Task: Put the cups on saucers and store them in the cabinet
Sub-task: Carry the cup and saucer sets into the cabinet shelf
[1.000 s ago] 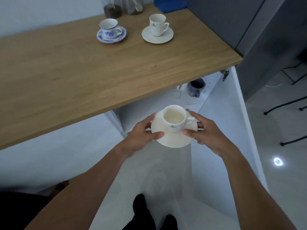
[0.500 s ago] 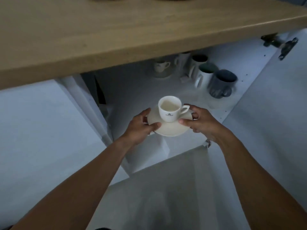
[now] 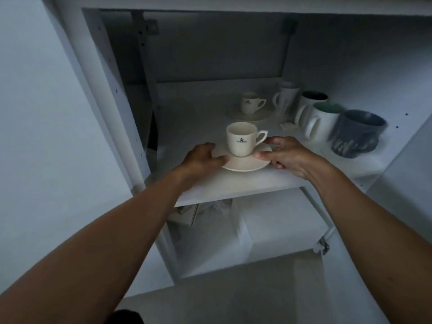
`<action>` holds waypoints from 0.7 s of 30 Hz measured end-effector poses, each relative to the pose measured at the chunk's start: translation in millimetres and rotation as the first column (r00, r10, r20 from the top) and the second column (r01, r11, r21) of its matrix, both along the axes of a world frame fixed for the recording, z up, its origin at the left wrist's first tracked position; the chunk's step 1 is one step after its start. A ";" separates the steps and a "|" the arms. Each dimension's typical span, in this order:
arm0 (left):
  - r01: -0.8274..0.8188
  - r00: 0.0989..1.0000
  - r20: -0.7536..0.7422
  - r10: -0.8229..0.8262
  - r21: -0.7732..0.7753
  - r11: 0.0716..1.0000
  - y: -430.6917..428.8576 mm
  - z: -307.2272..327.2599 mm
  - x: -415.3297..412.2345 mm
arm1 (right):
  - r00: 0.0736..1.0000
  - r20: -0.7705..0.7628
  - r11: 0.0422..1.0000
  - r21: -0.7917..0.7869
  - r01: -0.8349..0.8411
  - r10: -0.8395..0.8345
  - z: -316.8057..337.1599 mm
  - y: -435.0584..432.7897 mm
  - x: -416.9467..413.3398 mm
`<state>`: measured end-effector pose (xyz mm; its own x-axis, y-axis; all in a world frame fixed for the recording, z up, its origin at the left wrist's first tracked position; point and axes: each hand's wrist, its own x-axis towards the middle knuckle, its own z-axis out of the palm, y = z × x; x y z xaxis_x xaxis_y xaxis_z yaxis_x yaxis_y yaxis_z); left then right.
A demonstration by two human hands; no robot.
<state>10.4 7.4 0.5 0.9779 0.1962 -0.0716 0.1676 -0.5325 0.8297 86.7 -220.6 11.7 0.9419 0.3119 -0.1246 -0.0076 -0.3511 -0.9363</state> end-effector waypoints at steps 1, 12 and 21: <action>-0.017 1.000 -0.011 0.017 0.026 1.000 1.8 0.1 6.4 | 1.000 0.008 1.000 -0.011 -0.012 0.012 -0.7 5.1 9.9; -0.097 0.974 -0.143 0.173 0.424 0.900 36.2 3.2 77.8 | 0.988 0.143 0.992 -0.116 -0.039 0.055 -7.8 68.0 96.7; -0.085 0.974 -0.130 0.185 0.548 0.832 63.4 0.5 126.9 | 0.942 0.304 0.953 -0.301 -0.045 0.141 -8.1 95.8 141.8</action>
